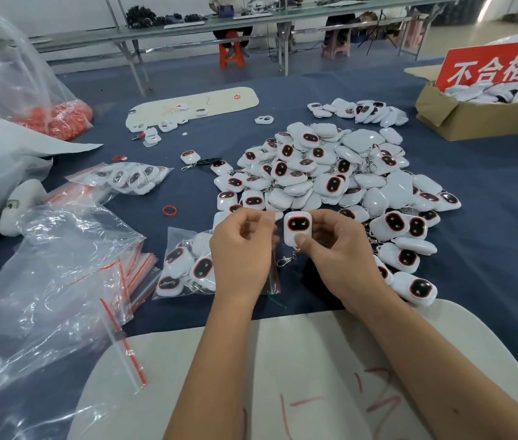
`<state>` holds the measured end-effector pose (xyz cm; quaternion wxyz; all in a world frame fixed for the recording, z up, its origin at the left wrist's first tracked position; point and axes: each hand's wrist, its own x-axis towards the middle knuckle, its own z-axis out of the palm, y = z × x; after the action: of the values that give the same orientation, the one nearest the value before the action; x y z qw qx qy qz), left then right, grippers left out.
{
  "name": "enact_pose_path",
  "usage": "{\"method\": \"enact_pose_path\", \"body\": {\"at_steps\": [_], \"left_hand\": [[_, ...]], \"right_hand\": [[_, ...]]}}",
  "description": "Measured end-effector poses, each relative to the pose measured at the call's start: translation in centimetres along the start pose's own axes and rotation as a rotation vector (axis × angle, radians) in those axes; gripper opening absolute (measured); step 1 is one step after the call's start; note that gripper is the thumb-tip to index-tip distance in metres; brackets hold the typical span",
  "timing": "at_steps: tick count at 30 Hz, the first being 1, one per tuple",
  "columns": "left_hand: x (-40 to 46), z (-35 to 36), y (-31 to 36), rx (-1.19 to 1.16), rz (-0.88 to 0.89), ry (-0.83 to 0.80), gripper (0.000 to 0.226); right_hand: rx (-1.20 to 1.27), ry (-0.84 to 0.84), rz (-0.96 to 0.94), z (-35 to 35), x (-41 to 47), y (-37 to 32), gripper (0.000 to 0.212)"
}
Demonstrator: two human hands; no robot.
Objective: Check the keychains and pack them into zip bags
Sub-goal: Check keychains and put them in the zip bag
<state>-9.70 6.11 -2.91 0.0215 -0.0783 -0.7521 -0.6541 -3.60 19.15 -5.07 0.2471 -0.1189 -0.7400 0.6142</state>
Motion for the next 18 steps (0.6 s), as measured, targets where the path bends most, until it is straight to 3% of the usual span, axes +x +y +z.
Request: {"method": "enact_pose_path", "body": {"at_steps": [4,10,13,17,18], "left_hand": [[-0.2,-0.4,0.2,0.337,0.144,0.095,0.013],[-0.8,-0.4,0.8,0.681,0.106,0.008,0.032],[-1.0,-0.2,0.9,0.739,0.092,0.014,0.033],[-0.8,-0.6,1.0,0.648,0.067,0.044,0.008],[-0.7,-0.8,1.0,0.635,0.059,0.045,0.010]], "right_hand": [[0.009,0.034,0.031,0.1,0.2,0.1,0.023],[-0.002,0.018,0.017,0.1,0.2,0.0,0.023],[0.010,0.000,0.008,0.1,0.1,0.0,0.021],[0.000,-0.003,-0.015,0.1,0.0,0.0,0.019],[0.005,0.003,-0.019,0.1,0.0,0.0,0.019]]}}
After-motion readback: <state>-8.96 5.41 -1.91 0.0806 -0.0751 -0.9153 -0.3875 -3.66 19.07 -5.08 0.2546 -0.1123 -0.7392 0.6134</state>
